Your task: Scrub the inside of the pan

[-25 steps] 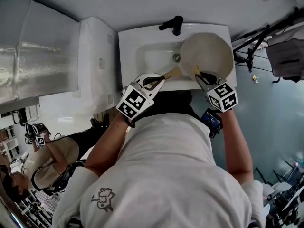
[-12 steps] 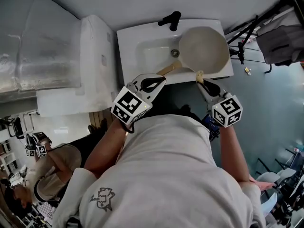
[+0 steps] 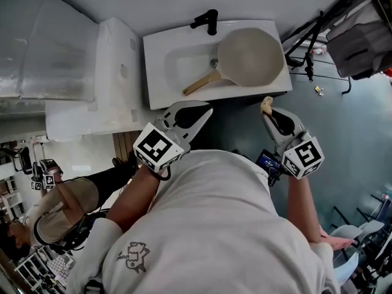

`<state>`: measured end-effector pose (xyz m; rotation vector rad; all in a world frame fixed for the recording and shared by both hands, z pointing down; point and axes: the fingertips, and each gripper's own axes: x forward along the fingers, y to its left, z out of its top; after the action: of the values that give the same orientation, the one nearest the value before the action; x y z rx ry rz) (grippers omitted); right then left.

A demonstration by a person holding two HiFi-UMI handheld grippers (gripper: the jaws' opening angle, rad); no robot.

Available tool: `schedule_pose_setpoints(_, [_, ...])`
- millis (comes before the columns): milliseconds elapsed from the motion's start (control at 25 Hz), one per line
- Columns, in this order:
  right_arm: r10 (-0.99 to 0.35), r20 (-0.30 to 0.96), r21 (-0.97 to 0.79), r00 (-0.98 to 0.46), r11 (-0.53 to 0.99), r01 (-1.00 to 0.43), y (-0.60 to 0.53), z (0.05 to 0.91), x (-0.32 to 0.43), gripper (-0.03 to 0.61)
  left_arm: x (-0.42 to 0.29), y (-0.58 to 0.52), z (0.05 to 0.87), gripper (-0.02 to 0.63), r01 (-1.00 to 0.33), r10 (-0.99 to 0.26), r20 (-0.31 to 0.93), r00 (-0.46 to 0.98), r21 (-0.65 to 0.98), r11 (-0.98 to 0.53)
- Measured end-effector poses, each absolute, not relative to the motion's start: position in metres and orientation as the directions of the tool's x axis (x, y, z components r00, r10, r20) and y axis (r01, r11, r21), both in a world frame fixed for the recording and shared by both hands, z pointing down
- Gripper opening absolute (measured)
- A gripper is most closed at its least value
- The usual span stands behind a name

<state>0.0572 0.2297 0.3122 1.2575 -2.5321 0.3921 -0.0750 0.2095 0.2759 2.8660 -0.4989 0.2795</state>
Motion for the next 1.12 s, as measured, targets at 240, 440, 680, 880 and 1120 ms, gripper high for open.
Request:
schedule_pose_setpoints(240, [-0.727, 0.335, -0.114, -0.600, 0.601, -0.791, 0.296, 0.301, 0.119, 0.051, -0.024, 0.271, 0.248, 0.002, -0.362, -0.338, 0.157, 0.928, 0.165, -0.917])
schedule_pose_setpoints(440, [-0.726, 0.307, -0.152, -0.616, 0.601, -0.785, 0.347, 0.293, 0.152, 0.049, 0.006, 0.314, 0.250, 0.002, -0.413, -0.386, 0.173, 0.906, 0.164, -0.896])
schedule_pose_setpoints(680, [-0.721, 0.262, -0.161, -0.641, 0.623, -0.766, 0.394, 0.290, 0.166, 0.049, 0.035, 0.368, 0.249, 0.002, -0.396, -0.367, 0.178, 0.913, 0.171, -0.902])
schedule_pose_setpoints(880, [-0.713, 0.238, -0.152, -0.660, 0.644, -0.750, 0.418, 0.284, 0.170, 0.048, 0.047, 0.389, 0.240, 0.002, -0.409, -0.386, 0.152, 0.910, 0.177, -0.895])
schedule_pose_setpoints(1120, [-0.717, 0.205, -0.135, -0.667, 0.654, -0.744, 0.432, 0.268, 0.174, 0.048, 0.057, 0.405, 0.231, 0.002, -0.403, -0.382, 0.152, 0.912, 0.141, -0.904])
